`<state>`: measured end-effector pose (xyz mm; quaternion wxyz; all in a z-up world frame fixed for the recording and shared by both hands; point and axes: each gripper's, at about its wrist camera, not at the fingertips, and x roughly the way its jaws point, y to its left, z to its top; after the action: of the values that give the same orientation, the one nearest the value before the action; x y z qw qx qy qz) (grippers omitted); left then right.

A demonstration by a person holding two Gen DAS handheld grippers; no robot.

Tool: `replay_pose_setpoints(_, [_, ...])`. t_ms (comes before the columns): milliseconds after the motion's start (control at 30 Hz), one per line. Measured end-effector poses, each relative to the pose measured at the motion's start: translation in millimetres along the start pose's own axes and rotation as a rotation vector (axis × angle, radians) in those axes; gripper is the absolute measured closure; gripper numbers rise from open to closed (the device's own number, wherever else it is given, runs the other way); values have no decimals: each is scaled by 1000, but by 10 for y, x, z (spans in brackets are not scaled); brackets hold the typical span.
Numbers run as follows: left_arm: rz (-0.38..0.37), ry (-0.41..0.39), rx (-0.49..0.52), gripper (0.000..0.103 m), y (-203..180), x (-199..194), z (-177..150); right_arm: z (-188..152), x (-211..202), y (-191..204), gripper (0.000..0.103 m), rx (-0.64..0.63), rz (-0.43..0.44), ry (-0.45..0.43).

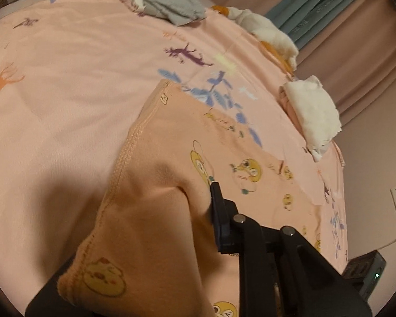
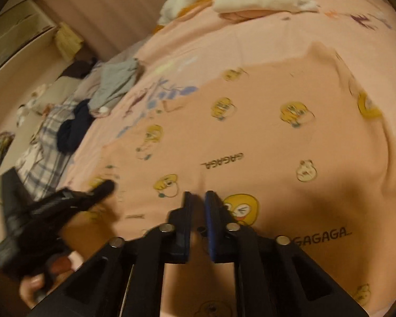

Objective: Fold small clothes

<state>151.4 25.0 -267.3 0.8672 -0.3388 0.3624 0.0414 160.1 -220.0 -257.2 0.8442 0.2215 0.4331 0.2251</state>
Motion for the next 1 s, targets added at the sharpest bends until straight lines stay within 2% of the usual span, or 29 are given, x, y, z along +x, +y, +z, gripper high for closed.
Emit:
replay_pose_setpoints(100, [-32,-19,74,87,-149,-68,20,9,-12,-81,95,68,47,11])
replay_pose_setpoints(167, [-48,-29,137,87,-310,-88,28,18,-10,-125,102,79,66,25])
replay_pose_setpoints(267, [-66,-39,195,87,-512,-111,-16,21,-51,-200,103,121,113,36])
replay_pose_setpoints(367, [-78,-11,287,87,-847,-33,-91,42,-162,-365,103,208,190,28])
replay_pose_setpoints(500, [-195,85,387,87,-1348,124,-249,52,-372,-544,103,206,145,-9])
replay_pose_setpoints(567, [-210,129,428,86,-1534,184,-343,28,-501,-705,103,267,161,-43])
replay_pose_setpoints(600, [-214,151,436,81,-1587,192,-383,7,-605,-826,103,311,157,-71])
replay_pose_setpoints(700, [-306,259,441,51,-1634,163,-456,-36,-892,-1138,101,395,116,-142])
replay_pose_setpoints(733, [-325,264,434,41,-1628,129,-455,-53,-959,-1220,101,416,109,-154])
replay_pose_setpoints(800, [-321,244,409,35,-1551,13,-424,-124,-1056,-1361,101,463,157,-175])
replay_pose_setpoints(833, [-314,227,400,33,-1485,-55,-384,-142,-1075,-1385,95,477,173,-183])
replay_pose_setpoints(867, [-309,220,401,31,-1451,-93,-359,-154,-1102,-1382,83,484,171,-189])
replay_pose_setpoints(900, [-295,212,407,27,-1408,-142,-345,-143,-1114,-1357,76,480,166,-186])
replay_pose_setpoints(933, [-264,201,414,23,-1339,-179,-321,-123,-1108,-1303,62,470,167,-180])
replay_pose_setpoints(967, [-219,186,420,22,-1259,-195,-296,-100,-1103,-1249,55,459,181,-173])
replay_pose_setpoints(1000, [-184,168,424,21,-1181,-198,-280,-70,-1099,-1158,54,445,214,-176])
